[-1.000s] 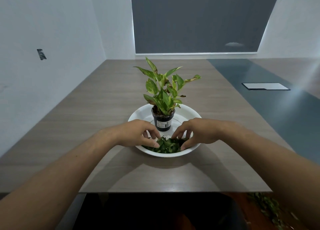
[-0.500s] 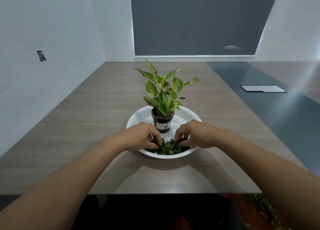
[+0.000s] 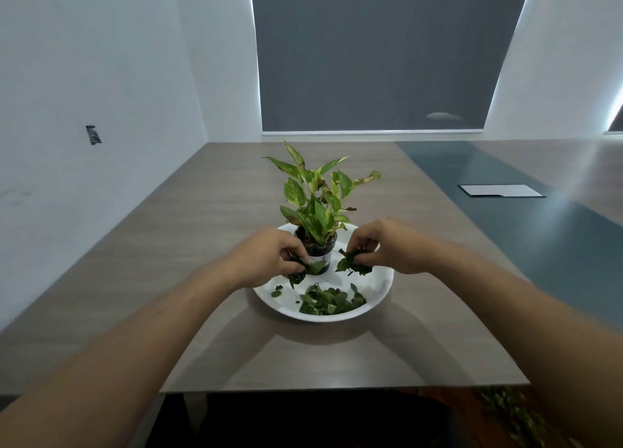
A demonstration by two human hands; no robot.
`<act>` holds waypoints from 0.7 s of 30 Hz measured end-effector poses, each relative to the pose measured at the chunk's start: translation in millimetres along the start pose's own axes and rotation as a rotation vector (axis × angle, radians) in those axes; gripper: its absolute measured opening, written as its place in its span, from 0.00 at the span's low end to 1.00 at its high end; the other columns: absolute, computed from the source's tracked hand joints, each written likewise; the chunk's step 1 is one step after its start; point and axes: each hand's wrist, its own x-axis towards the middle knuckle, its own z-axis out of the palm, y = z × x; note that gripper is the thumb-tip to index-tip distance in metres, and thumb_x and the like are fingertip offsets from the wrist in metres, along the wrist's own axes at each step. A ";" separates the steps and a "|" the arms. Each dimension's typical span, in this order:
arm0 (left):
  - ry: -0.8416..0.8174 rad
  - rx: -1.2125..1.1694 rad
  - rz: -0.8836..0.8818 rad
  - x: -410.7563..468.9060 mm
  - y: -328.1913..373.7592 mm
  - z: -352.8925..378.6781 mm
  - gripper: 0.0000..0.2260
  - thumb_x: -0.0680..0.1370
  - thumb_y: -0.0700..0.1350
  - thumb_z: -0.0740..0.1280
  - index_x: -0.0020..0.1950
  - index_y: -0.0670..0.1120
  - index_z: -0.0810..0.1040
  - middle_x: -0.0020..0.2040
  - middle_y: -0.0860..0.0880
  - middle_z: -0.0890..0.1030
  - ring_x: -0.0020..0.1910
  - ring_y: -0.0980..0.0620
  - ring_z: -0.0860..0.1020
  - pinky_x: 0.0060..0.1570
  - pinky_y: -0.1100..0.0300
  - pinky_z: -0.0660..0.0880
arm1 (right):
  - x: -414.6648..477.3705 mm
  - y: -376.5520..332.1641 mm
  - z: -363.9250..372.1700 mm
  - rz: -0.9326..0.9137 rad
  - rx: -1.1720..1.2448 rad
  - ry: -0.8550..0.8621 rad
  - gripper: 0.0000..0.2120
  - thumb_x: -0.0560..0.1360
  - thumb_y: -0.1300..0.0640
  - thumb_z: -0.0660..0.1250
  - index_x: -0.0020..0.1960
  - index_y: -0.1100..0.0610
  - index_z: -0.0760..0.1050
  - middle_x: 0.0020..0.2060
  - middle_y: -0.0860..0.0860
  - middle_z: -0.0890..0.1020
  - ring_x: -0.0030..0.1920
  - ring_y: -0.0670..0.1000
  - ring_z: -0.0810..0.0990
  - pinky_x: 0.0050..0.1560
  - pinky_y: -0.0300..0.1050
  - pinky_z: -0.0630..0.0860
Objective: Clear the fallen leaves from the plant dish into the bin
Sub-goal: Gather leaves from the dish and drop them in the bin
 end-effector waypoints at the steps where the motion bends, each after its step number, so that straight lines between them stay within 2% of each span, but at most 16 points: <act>1: 0.003 -0.003 -0.003 -0.2 1.4 -0.8 0.06 0.77 0.46 0.78 0.53 0.54 0.89 0.48 0.54 0.88 0.46 0.57 0.86 0.52 0.56 0.84 | -1.0 -0.3 -2.7 -0.004 -0.002 0.006 0.06 0.79 0.56 0.77 0.55 0.48 0.86 0.44 0.43 0.88 0.45 0.43 0.87 0.49 0.38 0.81; 3: 0.016 -0.011 -0.008 -0.7 4.4 -3.3 0.05 0.77 0.46 0.78 0.52 0.54 0.89 0.46 0.52 0.88 0.45 0.55 0.87 0.51 0.57 0.84 | -5.3 -2.7 -8.6 0.000 -0.017 0.015 0.06 0.80 0.56 0.76 0.56 0.49 0.86 0.42 0.41 0.87 0.43 0.40 0.85 0.44 0.30 0.76; 6: 0.037 -0.032 -0.035 -1.0 6.0 -9.4 0.06 0.77 0.46 0.78 0.53 0.53 0.89 0.44 0.49 0.89 0.42 0.54 0.86 0.41 0.69 0.79 | -6.4 -3.3 -14.8 0.015 -0.016 0.038 0.06 0.79 0.56 0.76 0.55 0.49 0.86 0.42 0.40 0.87 0.42 0.40 0.86 0.45 0.33 0.77; 8: 0.045 -0.057 -0.053 -1.2 6.7 -15.1 0.06 0.77 0.45 0.78 0.53 0.52 0.89 0.41 0.50 0.88 0.35 0.60 0.83 0.35 0.74 0.75 | -6.5 -4.6 -19.6 0.025 0.018 0.053 0.05 0.79 0.57 0.77 0.54 0.49 0.86 0.42 0.41 0.88 0.42 0.40 0.87 0.45 0.32 0.78; 10: 0.046 -0.080 -0.068 -2.4 7.2 -20.3 0.05 0.78 0.43 0.78 0.52 0.50 0.89 0.33 0.57 0.85 0.29 0.66 0.78 0.33 0.76 0.71 | -6.9 -9.1 -22.7 0.025 0.036 0.064 0.04 0.79 0.57 0.76 0.54 0.50 0.85 0.43 0.43 0.89 0.43 0.38 0.87 0.42 0.28 0.77; 12: 0.038 -0.109 -0.084 -3.2 7.8 -24.2 0.05 0.78 0.41 0.77 0.52 0.49 0.89 0.27 0.63 0.81 0.27 0.68 0.77 0.33 0.76 0.71 | -7.2 -14.2 -24.4 0.022 0.044 0.070 0.04 0.80 0.57 0.76 0.54 0.51 0.86 0.44 0.44 0.89 0.42 0.37 0.86 0.41 0.26 0.77; 16: 0.046 -0.132 -0.111 -2.8 4.9 -28.2 0.06 0.77 0.42 0.79 0.52 0.51 0.90 0.33 0.59 0.85 0.31 0.66 0.81 0.40 0.70 0.76 | -5.6 -21.5 -22.9 0.025 0.018 0.073 0.04 0.80 0.55 0.76 0.55 0.49 0.86 0.43 0.43 0.89 0.41 0.36 0.86 0.41 0.27 0.76; 19: 0.035 -0.135 -0.120 -2.1 3.6 -29.5 0.06 0.77 0.40 0.78 0.53 0.48 0.90 0.28 0.63 0.82 0.28 0.67 0.79 0.38 0.73 0.76 | -5.2 -25.8 -22.6 0.029 0.019 0.071 0.05 0.80 0.55 0.76 0.55 0.50 0.86 0.44 0.44 0.89 0.43 0.41 0.87 0.43 0.30 0.78; 21: 0.029 -0.131 -0.118 -0.8 3.1 -30.6 0.06 0.77 0.41 0.78 0.53 0.48 0.90 0.28 0.63 0.82 0.29 0.67 0.79 0.42 0.69 0.78 | -5.3 -28.1 -22.6 0.031 0.021 0.072 0.05 0.80 0.55 0.76 0.55 0.50 0.86 0.44 0.45 0.89 0.43 0.41 0.87 0.43 0.30 0.79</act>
